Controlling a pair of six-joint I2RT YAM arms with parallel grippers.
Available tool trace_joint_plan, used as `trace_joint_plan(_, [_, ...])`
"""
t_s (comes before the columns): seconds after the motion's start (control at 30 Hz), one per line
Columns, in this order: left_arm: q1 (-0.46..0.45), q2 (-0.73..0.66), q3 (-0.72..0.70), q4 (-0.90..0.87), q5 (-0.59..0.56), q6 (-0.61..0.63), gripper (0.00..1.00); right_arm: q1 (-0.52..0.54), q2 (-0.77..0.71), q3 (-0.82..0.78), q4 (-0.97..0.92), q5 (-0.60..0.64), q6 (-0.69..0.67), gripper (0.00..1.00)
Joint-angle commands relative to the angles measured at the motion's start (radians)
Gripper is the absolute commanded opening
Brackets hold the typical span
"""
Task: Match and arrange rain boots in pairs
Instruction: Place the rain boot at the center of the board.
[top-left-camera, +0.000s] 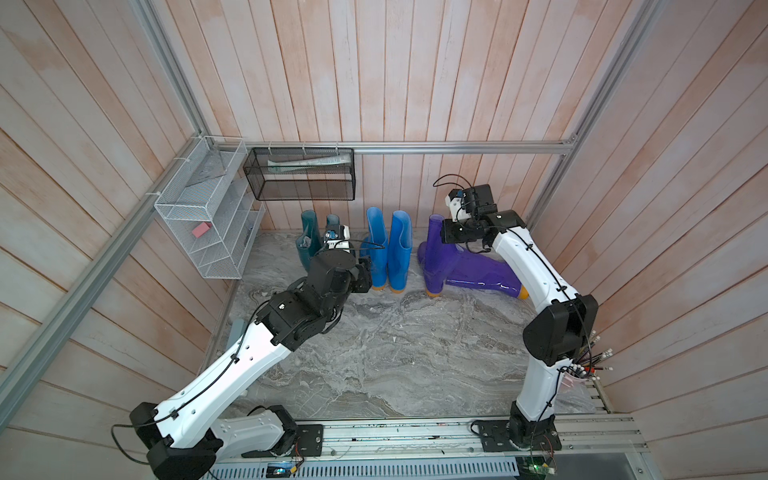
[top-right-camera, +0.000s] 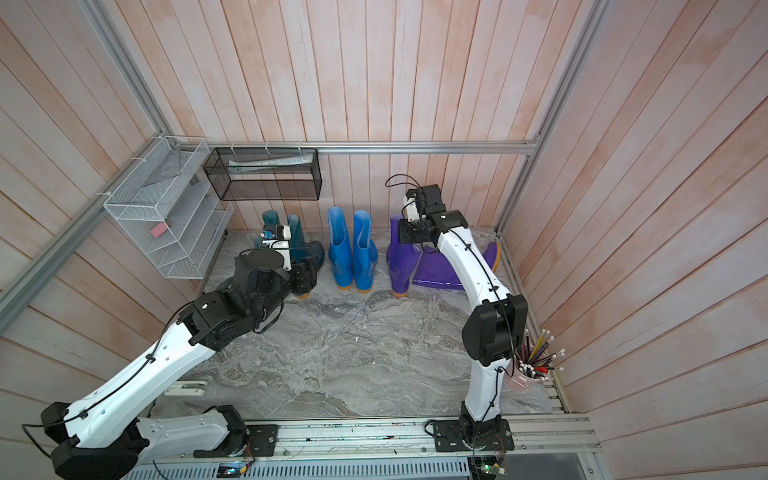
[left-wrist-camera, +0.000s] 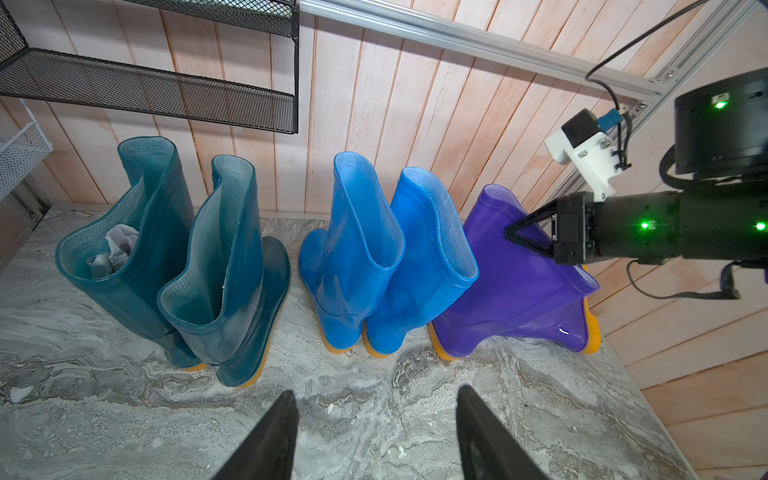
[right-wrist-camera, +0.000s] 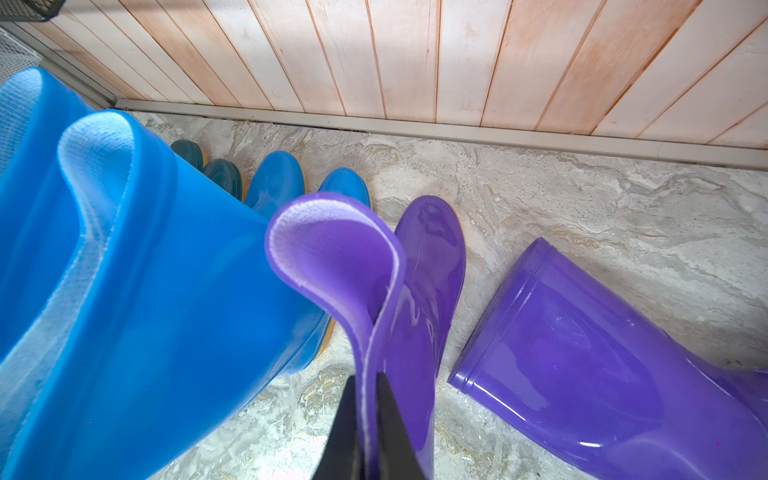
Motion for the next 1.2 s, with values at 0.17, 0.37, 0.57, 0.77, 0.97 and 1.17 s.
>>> trace_joint_plan(0.17, [0.0, 0.011, 0.003, 0.01, 0.05, 0.009, 0.62, -0.004, -0.041, 0.037, 0.058, -0.015, 0.007, 0.24])
trace_joint_plan(0.37, [-0.001, 0.026, 0.005, 0.052, 0.129, 0.029, 0.62, -0.007, -0.104, 0.02, 0.039, 0.03, -0.006, 0.38])
trace_joint_plan(0.57, [-0.008, 0.04, -0.005, 0.128, 0.219, 0.034, 0.62, -0.05, -0.223, -0.088, 0.047, 0.046, -0.005, 0.47])
trace_joint_plan(0.77, [-0.018, 0.049, -0.002, 0.163, 0.233, 0.045, 0.64, -0.142, -0.339, -0.262, 0.087, 0.033, 0.013, 0.53])
trace_joint_plan(0.97, [-0.021, 0.05, 0.002, 0.163, 0.234, 0.045, 0.64, -0.194, -0.333, -0.411, 0.151, 0.026, 0.04, 0.57])
trace_joint_plan(1.17, [-0.022, 0.038, -0.008, 0.145, 0.226, 0.039, 0.64, -0.196, -0.239, -0.489, 0.239, 0.044, 0.085, 0.59])
